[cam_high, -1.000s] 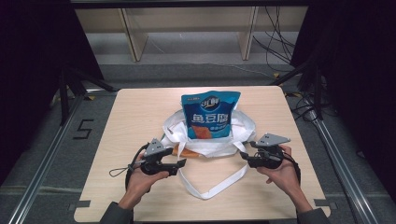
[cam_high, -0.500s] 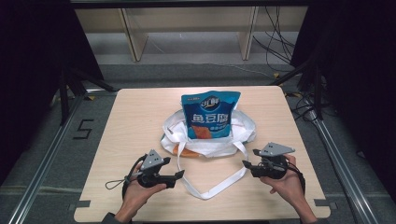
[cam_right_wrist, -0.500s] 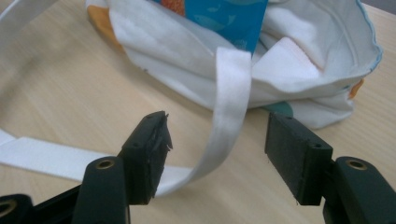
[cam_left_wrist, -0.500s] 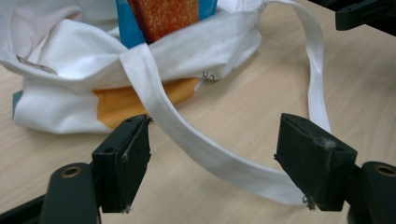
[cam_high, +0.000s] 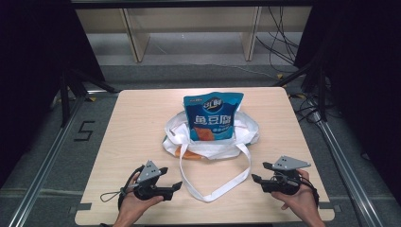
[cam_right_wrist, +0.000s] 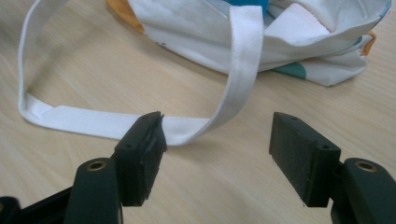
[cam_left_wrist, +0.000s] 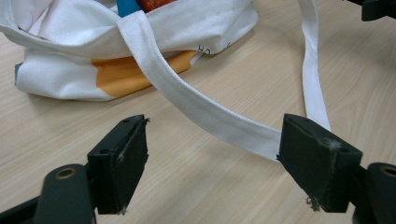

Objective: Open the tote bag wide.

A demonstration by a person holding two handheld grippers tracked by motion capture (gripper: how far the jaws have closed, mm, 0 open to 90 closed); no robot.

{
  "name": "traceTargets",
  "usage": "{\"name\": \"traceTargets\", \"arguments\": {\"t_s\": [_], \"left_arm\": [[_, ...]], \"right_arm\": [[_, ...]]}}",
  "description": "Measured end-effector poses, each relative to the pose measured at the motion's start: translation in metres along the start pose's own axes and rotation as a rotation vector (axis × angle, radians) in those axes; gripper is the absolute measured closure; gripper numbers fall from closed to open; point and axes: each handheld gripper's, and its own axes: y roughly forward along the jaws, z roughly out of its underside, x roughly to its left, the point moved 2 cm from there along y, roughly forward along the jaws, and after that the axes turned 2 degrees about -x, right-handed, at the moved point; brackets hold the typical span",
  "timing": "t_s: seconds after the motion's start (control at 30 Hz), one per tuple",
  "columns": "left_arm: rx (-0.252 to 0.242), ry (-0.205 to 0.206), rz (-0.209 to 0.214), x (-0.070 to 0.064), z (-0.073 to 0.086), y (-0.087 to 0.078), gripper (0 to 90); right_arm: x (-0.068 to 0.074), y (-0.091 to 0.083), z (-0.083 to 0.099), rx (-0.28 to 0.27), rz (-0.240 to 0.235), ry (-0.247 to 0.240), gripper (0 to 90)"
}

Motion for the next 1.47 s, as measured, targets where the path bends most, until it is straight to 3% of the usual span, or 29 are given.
{"name": "traceTargets", "arguments": {"t_s": [0.1, 0.3, 0.33, 0.43, 0.47, 0.5, 0.57, 0.6, 0.63, 0.67, 0.7, 0.73, 0.77, 0.8, 0.83, 0.87, 0.9, 0.93, 0.97, 1.03, 1.1, 1.13, 1.27, 1.33, 1.37, 1.4, 1.47], "left_arm": [[-0.001, -0.02, 0.0, -0.002, 0.004, -0.001, 18.7], [-0.002, 0.004, 0.012, -0.007, 0.009, -0.003, 15.2], [0.006, 0.017, 0.021, -0.007, 0.009, -0.004, 15.2], [0.026, 0.004, 0.029, -0.012, 0.013, -0.003, 15.2], [0.042, 0.018, 0.028, -0.016, 0.016, -0.002, 15.2], [0.042, 0.018, 0.028, -0.016, 0.016, -0.002, 15.2], [0.05, 0.032, 0.03, -0.019, 0.018, -0.003, 15.2], [0.057, 0.038, 0.031, -0.02, 0.019, -0.004, 15.2], [0.051, 0.037, 0.022, -0.021, 0.02, -0.004, 15.2], [0.068, 0.041, 0.029, -0.022, 0.021, -0.006, 15.2], [0.04, 0.023, 0.031, -0.024, 0.022, -0.004, 15.2], [0.067, 0.045, 0.025, -0.023, 0.023, -0.006, 15.2], [0.072, 0.041, 0.026, -0.023, 0.024, -0.007, 15.2], [0.059, -0.014, 0.03, -0.028, 0.026, -0.006, 15.2], [0.055, 0.002, 0.031, -0.028, 0.027, -0.006, 15.2], [0.075, 0.014, 0.029, -0.028, 0.028, -0.008, 15.2], [0.067, 0.031, 0.027, -0.028, 0.028, -0.008, 15.2], [0.068, 0.027, 0.029, -0.029, 0.029, -0.007, 15.2], [0.069, 0.002, 0.026, -0.031, 0.03, -0.007, 15.2], [0.078, 0.03, 0.023, -0.029, 0.031, -0.007, 15.2], [0.078, 0.038, 0.03, -0.029, 0.031, -0.006, 15.2], [0.068, -0.003, 0.03, -0.031, 0.031, -0.005, 15.2], [0.101, 0.053, 0.021, -0.026, 0.032, -0.008, 15.3], [0.081, 0.001, 0.022, -0.028, 0.033, -0.007, 15.4], [0.101, 0.024, 0.016, -0.026, 0.033, -0.008, 15.4], [0.084, 0.001, 0.012, -0.026, 0.033, -0.008, 15.4], [0.092, 0.007, -0.001, -0.024, 0.033, -0.008, 15.4]], "right_arm": [[0.002, -0.005, 0.007, 0.012, -0.007, 0.034, 32.5], [0.005, -0.008, 0.016, 0.04, -0.011, 0.057, 31.7], [0.006, -0.008, 0.018, 0.038, -0.006, 0.063, 31.4], [0.007, -0.009, 0.023, 0.041, -0.017, 0.048, 31.0], [0.012, -0.011, 0.026, 0.067, -0.01, 0.083, 30.5], [0.012, -0.011, 0.026, 0.067, -0.01, 0.083, 30.5], [0.011, -0.012, 0.03, 0.065, -0.006, 0.035, 29.7], [0.016, -0.013, 0.032, 0.09, -0.017, 0.076, 28.8], [0.015, -0.013, 0.034, 0.081, -0.006, 0.046, 28.5], [0.017, -0.014, 0.036, 0.087, -0.012, 0.059, 28.5], [0.019, -0.015, 0.038, 0.092, -0.013, 0.069, 28.3], [0.02, -0.016, 0.039, 0.1, -0.011, 0.063, 27.8], [0.019, -0.016, 0.041, 0.1, -0.016, 0.045, 27.5], [0.02, -0.016, 0.042, 0.102, -0.022, 0.041, 27.2], [0.024, -0.017, 0.044, 0.11, -0.017, 0.07, 27.0], [0.022, -0.017, 0.045, 0.113, -0.025, 0.039, 27.0], [0.025, -0.017, 0.047, 0.118, -0.022, 0.052, 26.9], [0.025, -0.017, 0.048, 0.123, -0.041, 0.042, 26.7], [0.027, -0.018, 0.049, 0.123, -0.013, 0.046, 26.7], [0.027, -0.019, 0.05, 0.127, -0.02, 0.019, 26.7], [0.028, -0.019, 0.051, 0.134, -0.033, 0.032, 26.7], [0.028, -0.019, 0.051, 0.135, -0.026, 0.029, 26.7], [0.027, -0.019, 0.051, 0.144, -0.052, 0.031, 26.8], [0.028, -0.02, 0.051, 0.144, -0.023, 0.028, 26.8], [0.029, -0.02, 0.051, 0.147, -0.023, 0.034, 26.8], [0.029, -0.02, 0.051, 0.146, -0.026, 0.034, 26.8], [0.028, -0.02, 0.052, 0.139, -0.033, 0.042, 26.8]]}}
